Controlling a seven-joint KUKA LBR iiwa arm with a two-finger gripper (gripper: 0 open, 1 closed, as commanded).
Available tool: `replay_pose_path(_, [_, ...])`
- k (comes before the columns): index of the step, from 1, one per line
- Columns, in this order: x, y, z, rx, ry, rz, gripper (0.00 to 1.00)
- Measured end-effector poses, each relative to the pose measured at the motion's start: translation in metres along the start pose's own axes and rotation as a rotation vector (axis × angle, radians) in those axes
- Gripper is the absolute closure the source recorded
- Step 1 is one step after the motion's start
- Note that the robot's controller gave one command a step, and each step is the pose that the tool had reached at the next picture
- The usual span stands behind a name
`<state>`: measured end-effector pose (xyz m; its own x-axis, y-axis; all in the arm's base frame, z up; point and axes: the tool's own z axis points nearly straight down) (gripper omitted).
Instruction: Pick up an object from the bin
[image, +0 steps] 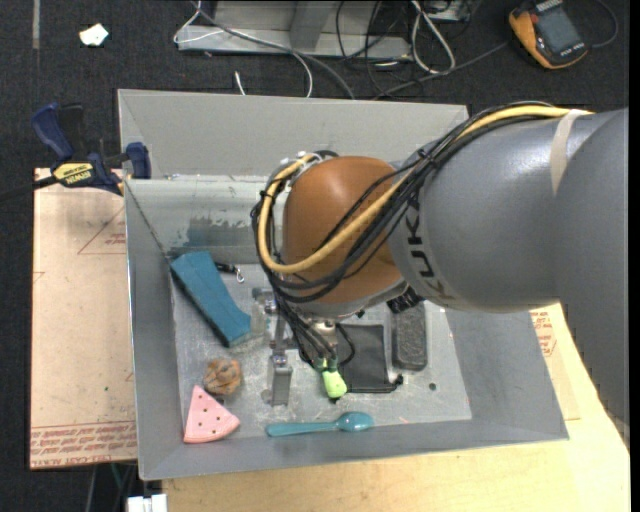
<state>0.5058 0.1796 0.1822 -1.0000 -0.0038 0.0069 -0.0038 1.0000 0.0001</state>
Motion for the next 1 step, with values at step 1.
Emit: replay_pose_path(1, [-0.0019,-0.0008,-0.0034,-0.001,-0.006,0.004,0.00])
